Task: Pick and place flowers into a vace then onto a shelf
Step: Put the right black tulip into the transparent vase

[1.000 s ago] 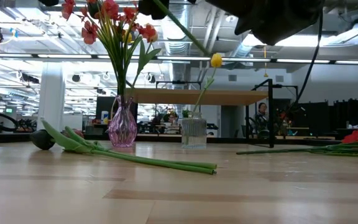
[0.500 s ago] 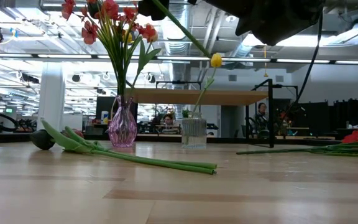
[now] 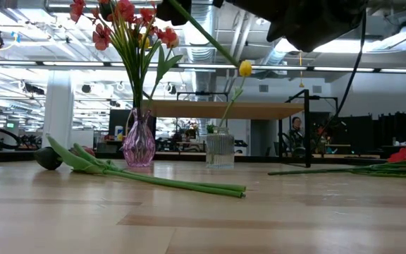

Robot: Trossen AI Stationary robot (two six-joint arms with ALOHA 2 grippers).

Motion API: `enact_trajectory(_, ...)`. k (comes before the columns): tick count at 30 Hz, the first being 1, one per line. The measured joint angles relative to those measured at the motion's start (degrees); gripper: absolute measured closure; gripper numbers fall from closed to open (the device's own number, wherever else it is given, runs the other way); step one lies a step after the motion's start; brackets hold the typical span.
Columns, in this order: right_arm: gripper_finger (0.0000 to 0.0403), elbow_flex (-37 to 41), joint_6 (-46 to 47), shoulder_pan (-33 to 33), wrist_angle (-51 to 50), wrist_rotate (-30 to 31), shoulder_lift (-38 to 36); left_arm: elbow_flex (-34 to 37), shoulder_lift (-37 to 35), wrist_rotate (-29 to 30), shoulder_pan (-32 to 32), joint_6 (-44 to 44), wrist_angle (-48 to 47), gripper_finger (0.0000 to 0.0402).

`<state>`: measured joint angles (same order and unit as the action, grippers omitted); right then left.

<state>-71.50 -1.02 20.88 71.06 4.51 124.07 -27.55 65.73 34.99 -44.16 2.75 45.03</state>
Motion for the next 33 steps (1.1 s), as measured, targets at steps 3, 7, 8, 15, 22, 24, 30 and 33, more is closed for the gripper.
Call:
enact_trajectory(3, 0.0403, 0.0, 0.0, 0.0, 0.0, 0.1, 0.0, 0.0, 0.0, 1.3, 0.0, 0.0, 0.0, 0.0307)
enact_trajectory(7, 0.0403, 0.0, 0.0, 0.0, 0.0, 0.2, 0.0, 0.0, 0.0, 1.2, 0.0, -0.1, 0.0, 0.0358)
enact_trajectory(8, 0.0403, 0.0, 0.0, 0.0, -0.1, 0.3, 0.0, 0.0, 0.0, 1.1, 0.0, -0.1, 0.0, 0.0377)
enact_trajectory(15, 0.0403, 0.0, 1.1, 0.0, -2.1, -0.1, 0.0, 0.0, 0.0, -1.1, 0.0, -2.8, -1.6, 0.0399)
enact_trajectory(22, 0.0403, 0.0, 3.0, 0.0, -5.9, -0.2, -0.1, 0.0, -2.6, -3.7, 0.1, -7.7, -8.8, 0.04)
enact_trajectory(24, 0.0403, 0.0, 3.2, 0.0, -7.9, -0.1, -0.5, 0.0, -3.0, -3.8, 0.1, -8.7, -10.4, 0.0401)
enact_trajectory(30, 0.0402, -0.1, 4.7, -0.2, -10.6, -0.2, -0.7, 0.1, -3.1, -3.7, 0.2, -9.5, -11.6, 0.0401)
enact_trajectory(33, 0.0391, -0.1, 5.0, -0.5, -12.7, -0.7, -0.7, 0.1, -3.1, -4.4, 1.0, -10.1, -11.8, 0.0401)
